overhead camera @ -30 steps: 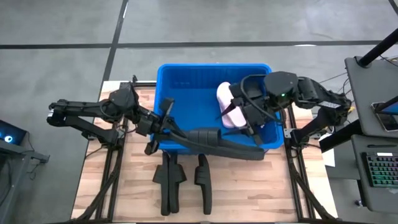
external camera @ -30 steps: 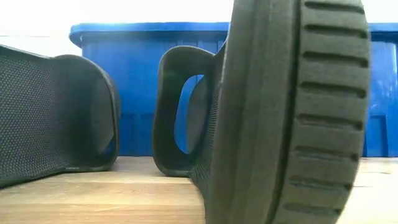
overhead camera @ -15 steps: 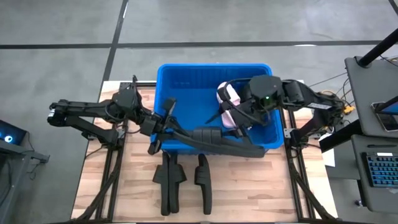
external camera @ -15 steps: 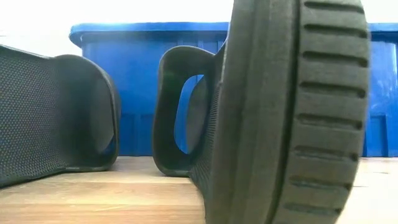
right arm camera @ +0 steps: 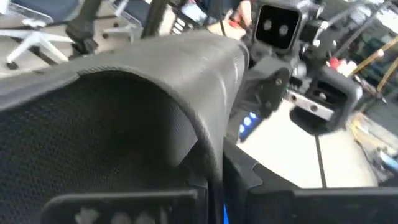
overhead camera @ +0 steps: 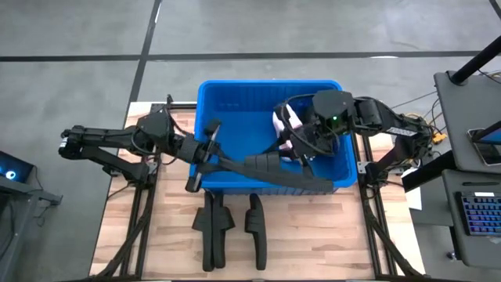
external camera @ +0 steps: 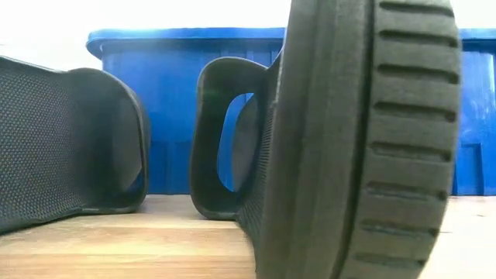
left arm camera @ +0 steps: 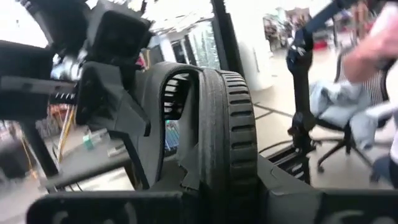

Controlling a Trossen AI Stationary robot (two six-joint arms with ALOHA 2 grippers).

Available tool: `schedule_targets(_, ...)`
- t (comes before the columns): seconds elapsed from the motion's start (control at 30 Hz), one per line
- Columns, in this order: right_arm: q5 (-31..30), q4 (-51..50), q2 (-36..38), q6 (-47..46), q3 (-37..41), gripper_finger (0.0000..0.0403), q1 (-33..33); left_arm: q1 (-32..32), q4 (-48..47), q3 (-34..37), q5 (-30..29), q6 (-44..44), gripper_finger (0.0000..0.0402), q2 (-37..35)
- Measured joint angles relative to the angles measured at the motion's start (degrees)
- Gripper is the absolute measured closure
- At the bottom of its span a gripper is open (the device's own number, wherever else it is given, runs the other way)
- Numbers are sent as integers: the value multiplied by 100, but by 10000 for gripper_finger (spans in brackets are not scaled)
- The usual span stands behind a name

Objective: Pick and place slides into bin
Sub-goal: Put the black slide into the blue bin

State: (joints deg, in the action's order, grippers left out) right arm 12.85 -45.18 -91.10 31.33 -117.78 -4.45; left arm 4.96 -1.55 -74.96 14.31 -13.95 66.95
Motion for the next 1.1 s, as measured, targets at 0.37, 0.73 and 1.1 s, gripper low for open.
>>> schedule_targets(0.37,-253,-797,139,-85,-1,393,274,-25,-205,9,-746,1239,265,-72)
schedule_targets(0.73,-1837,-1659,303,-640,7,394,276,-79,-239,-2,-2077,1034,84,-273)
schedule_targets(1.1,-3673,-1958,-159,-1541,62,392,591,-84,-216,-2,-3768,1056,75,-774)
